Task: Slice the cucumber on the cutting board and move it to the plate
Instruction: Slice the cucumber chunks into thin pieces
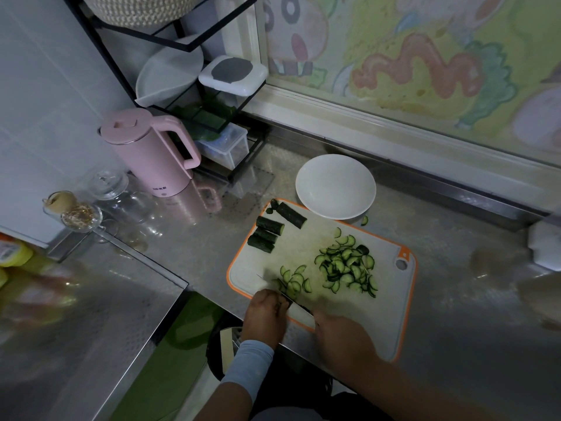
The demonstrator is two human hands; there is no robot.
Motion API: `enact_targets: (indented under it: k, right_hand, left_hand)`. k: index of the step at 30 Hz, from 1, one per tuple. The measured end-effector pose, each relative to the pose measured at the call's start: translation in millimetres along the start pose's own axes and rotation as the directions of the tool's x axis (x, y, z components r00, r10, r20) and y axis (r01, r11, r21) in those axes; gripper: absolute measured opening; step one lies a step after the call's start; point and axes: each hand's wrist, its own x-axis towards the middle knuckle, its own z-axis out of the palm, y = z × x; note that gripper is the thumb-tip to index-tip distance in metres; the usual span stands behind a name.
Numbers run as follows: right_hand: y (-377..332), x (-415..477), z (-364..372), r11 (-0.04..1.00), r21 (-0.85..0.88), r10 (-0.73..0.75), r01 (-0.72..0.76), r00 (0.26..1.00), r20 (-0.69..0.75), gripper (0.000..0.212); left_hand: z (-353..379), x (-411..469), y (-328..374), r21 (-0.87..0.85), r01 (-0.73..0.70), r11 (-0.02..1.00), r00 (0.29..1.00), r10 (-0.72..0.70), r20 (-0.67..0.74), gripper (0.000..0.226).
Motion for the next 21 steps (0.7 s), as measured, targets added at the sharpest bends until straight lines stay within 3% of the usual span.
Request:
enact_targets:
  k: [9, 14, 16, 21]
  right_hand:
    - [2.9, 2.1, 9.6, 1.000, 0.005, -0.017, 0.017, 0.998, -0.063, 0.046]
    - [-6.7, 8.8, 0.3, 0.999, 0.025, -0.041, 0.041, 0.999, -0.035, 0.027]
    - [-8.0, 17.5, 5.5, 0.999, 0.027, -0.026, 0.025, 1.000, 0.014, 0.032]
    - [-22.5, 37.0, 8.9, 0.995, 0.089, -0.035, 0.042, 0.996, -0.077, 0.026]
  left_hand:
    - [-0.5, -0.8, 0.0, -0.001, 0.007, 1.000, 1.000, -0.007, 0.006, 0.012]
    - [1.5, -0.1, -1.3, -0.019, -0.001, 1.000, 1.000, 0.001, -0.022, 0.014]
    - [4.5, -0.8, -4.1, -0.026, -0.009, 1.000, 1.000, 0.009, -0.023, 0.010]
    - [5.4, -2.2, -3.4, -0.039, -0.026, 0.999, 0.998, 0.024, -0.057, 0.015]
